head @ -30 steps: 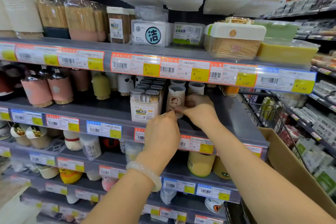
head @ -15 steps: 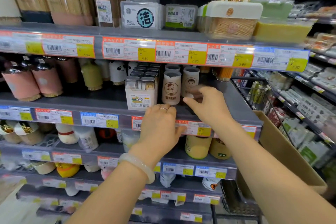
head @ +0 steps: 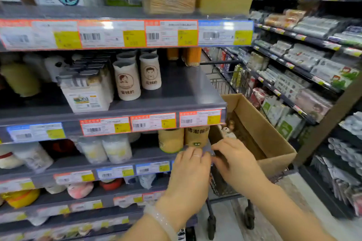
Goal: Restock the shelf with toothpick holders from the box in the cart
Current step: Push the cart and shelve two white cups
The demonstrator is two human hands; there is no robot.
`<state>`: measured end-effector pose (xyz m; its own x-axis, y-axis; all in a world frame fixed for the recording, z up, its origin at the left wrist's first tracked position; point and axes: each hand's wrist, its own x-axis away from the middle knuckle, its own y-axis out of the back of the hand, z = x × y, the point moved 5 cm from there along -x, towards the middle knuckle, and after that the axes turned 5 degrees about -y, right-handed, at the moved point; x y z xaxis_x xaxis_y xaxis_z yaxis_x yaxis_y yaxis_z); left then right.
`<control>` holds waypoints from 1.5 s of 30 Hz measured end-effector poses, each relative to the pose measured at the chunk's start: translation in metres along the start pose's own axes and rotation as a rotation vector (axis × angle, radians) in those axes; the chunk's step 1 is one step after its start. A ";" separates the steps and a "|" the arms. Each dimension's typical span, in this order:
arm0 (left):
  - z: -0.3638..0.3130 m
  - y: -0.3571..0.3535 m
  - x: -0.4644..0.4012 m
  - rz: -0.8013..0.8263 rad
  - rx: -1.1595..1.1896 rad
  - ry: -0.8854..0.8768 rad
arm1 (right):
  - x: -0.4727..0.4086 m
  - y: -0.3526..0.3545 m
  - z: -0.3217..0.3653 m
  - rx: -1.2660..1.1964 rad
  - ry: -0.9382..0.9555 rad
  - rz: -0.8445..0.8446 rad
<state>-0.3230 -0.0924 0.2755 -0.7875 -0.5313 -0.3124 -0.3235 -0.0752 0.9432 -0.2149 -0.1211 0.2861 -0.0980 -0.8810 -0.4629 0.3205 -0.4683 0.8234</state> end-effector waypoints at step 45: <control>-0.039 -0.305 -0.274 0.743 0.137 0.410 | -0.046 -0.120 -0.412 -0.071 -0.487 0.775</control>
<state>0.0114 0.0431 0.0774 -0.5771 -0.6669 0.4714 0.1200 0.5016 0.8567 0.1393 0.0029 0.0733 -0.2129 -0.8854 0.4133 0.5175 0.2566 0.8163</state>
